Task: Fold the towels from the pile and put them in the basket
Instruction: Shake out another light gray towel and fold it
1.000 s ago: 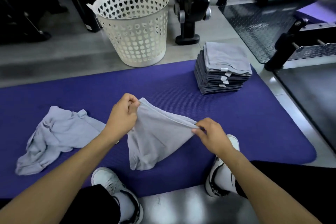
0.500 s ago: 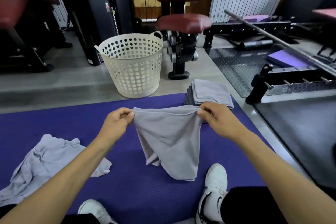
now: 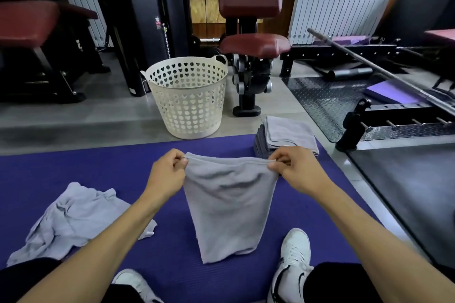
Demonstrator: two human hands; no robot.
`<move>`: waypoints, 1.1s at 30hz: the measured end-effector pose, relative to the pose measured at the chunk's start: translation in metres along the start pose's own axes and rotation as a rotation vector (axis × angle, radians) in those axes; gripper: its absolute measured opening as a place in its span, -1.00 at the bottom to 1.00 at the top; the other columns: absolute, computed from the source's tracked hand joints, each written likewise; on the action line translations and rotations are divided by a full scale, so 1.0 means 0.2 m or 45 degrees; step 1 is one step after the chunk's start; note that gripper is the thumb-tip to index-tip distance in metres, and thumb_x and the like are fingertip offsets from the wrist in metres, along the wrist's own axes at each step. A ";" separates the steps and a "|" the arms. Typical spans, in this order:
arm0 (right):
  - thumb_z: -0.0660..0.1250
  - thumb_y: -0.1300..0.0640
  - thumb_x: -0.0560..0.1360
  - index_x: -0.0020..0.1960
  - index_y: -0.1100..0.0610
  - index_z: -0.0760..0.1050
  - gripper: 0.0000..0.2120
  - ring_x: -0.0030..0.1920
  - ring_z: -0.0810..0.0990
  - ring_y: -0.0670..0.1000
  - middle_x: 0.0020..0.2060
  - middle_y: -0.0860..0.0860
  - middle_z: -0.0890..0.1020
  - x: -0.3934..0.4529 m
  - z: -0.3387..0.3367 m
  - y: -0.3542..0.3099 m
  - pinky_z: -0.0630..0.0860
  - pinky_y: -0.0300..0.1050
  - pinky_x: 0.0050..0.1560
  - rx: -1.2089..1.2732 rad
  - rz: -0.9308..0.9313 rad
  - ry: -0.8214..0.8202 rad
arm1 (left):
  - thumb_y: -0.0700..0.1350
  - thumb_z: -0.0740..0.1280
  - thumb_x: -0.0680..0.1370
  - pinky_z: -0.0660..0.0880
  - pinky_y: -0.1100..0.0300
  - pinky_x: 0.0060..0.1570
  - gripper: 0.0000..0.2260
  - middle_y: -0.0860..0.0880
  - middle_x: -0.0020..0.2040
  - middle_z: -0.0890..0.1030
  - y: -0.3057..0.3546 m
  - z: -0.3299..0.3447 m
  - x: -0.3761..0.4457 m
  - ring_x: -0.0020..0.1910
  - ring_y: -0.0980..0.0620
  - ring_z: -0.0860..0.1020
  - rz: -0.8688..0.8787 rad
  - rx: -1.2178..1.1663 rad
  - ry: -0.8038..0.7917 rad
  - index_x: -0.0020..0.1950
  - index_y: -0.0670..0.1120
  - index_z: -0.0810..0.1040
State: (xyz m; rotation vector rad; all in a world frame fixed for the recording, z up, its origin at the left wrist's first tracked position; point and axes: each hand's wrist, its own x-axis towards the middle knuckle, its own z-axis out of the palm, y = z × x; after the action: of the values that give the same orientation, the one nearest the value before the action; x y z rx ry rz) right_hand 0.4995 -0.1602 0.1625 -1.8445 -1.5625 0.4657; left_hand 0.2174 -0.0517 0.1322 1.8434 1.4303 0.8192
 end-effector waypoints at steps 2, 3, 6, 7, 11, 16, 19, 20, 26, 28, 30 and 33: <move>0.43 0.19 0.48 -0.23 -0.05 0.58 -0.82 -0.21 0.65 -0.06 -0.31 -0.04 0.68 0.00 0.03 0.01 0.50 -0.29 -0.18 -0.024 0.013 -0.064 | -0.15 0.25 0.64 0.43 0.12 -0.23 -0.85 -0.01 -0.33 0.52 -0.02 0.00 -0.01 -0.32 0.03 0.43 -0.048 -0.074 -0.184 -0.13 -0.09 0.50; 0.42 0.20 0.49 -0.23 -0.02 0.57 -0.82 -0.22 0.64 -0.01 -0.33 -0.02 0.67 0.00 0.03 0.04 0.52 -0.21 -0.16 -0.022 0.046 -0.049 | -0.16 0.26 0.64 0.44 0.10 -0.19 -0.84 -0.03 -0.32 0.51 -0.02 -0.02 -0.02 -0.30 0.02 0.44 -0.094 -0.137 -0.243 -0.14 -0.11 0.50; 0.40 0.25 0.52 -0.20 0.10 0.58 -0.86 -0.32 0.55 0.04 -0.43 0.03 0.56 0.01 0.00 0.11 0.62 0.08 -0.05 0.248 0.206 -0.087 | -0.15 0.24 0.64 0.42 0.15 -0.21 -0.82 -0.02 -0.25 0.55 -0.02 -0.04 -0.02 -0.27 0.03 0.46 -0.226 -0.265 -0.240 -0.14 -0.13 0.53; 0.39 0.26 0.53 -0.18 0.15 0.58 -0.88 -0.30 0.52 0.02 -0.42 0.05 0.51 0.01 0.00 0.11 0.62 0.12 0.00 0.362 0.242 -0.161 | -0.13 0.24 0.64 0.40 0.16 -0.22 -0.82 -0.01 -0.23 0.55 -0.02 -0.03 0.00 -0.26 0.04 0.46 -0.236 -0.202 -0.199 -0.12 -0.13 0.53; 0.35 0.26 0.56 -0.13 0.18 0.56 -0.90 -0.24 0.52 0.02 -0.33 0.12 0.52 0.03 0.06 0.05 0.58 0.00 -0.04 0.524 0.282 -0.428 | -0.12 0.21 0.64 0.35 0.20 -0.28 -0.84 0.01 -0.17 0.54 -0.06 0.04 0.11 -0.20 0.04 0.47 -0.262 0.146 -0.044 -0.09 -0.12 0.50; 0.30 0.21 0.54 -0.20 0.06 0.48 -0.84 -0.28 0.56 0.01 -0.41 -0.05 0.55 0.18 0.12 0.13 0.47 -0.20 -0.31 -0.008 0.311 -0.059 | -0.24 0.21 0.57 0.47 0.16 -0.30 -0.90 -0.11 -0.25 0.46 -0.09 0.17 0.21 -0.29 -0.01 0.41 -0.473 -0.120 -0.336 -0.14 -0.14 0.47; 0.29 0.22 0.54 -0.19 0.08 0.49 -0.86 -0.30 0.54 -0.02 -0.43 -0.06 0.54 0.24 0.14 0.16 0.41 -0.24 -0.35 -0.022 0.282 -0.090 | -0.16 0.21 0.61 0.45 0.13 -0.20 -0.84 -0.03 -0.14 0.55 -0.10 0.22 0.28 -0.14 0.01 0.48 -0.367 0.044 -0.081 -0.11 -0.17 0.52; 0.28 0.22 0.54 -0.16 0.10 0.49 -0.88 -0.30 0.52 -0.05 -0.41 -0.06 0.54 0.26 0.15 0.16 0.39 -0.25 -0.35 -0.036 0.261 -0.104 | -0.15 0.21 0.60 0.45 0.08 -0.14 -0.84 -0.01 -0.12 0.56 -0.11 0.23 0.31 -0.11 0.01 0.49 -0.342 0.083 -0.031 -0.08 -0.17 0.54; 0.17 0.19 0.60 0.00 0.22 0.46 -0.87 -0.16 0.52 0.13 -0.13 0.16 0.58 0.53 0.15 0.17 0.44 -0.07 -0.24 -0.097 0.249 0.107 | -0.15 0.24 0.63 0.36 0.21 -0.30 -0.89 0.01 -0.23 0.53 -0.04 0.26 0.56 -0.23 0.03 0.44 -0.146 -0.057 0.126 -0.07 -0.11 0.51; 0.16 0.19 0.62 0.04 0.24 0.43 -0.87 -0.13 0.51 0.17 -0.12 0.17 0.57 0.63 0.11 0.12 0.43 -0.01 -0.17 -0.047 0.174 0.242 | -0.15 0.23 0.64 0.38 0.23 -0.26 -0.90 0.01 -0.19 0.53 0.04 0.24 0.65 -0.21 0.05 0.46 -0.032 -0.155 0.237 -0.06 -0.09 0.48; 0.15 0.19 0.64 0.04 0.20 0.41 -0.90 -0.16 0.51 0.13 -0.15 0.13 0.56 0.70 0.07 0.07 0.41 -0.05 -0.17 0.041 0.069 0.340 | -0.11 0.22 0.65 0.43 0.18 -0.19 -0.91 0.00 -0.15 0.55 0.11 0.20 0.72 -0.18 0.02 0.48 0.051 -0.236 0.311 -0.03 -0.06 0.47; 0.15 0.18 0.65 0.04 0.18 0.39 -0.92 -0.21 0.47 0.10 -0.21 0.07 0.54 0.70 0.04 0.07 0.37 -0.05 -0.18 0.141 -0.011 0.318 | -0.12 0.20 0.66 0.39 0.30 -0.30 -0.89 0.01 -0.19 0.50 0.14 0.14 0.69 -0.27 0.06 0.41 0.117 -0.242 0.285 -0.01 -0.11 0.45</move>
State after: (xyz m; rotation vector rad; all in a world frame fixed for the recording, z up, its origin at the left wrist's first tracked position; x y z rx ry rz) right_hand 0.5347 -0.0245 0.1687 -1.7373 -1.3495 0.2984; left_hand 0.2847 0.0733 0.1497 1.7250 1.3552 1.1973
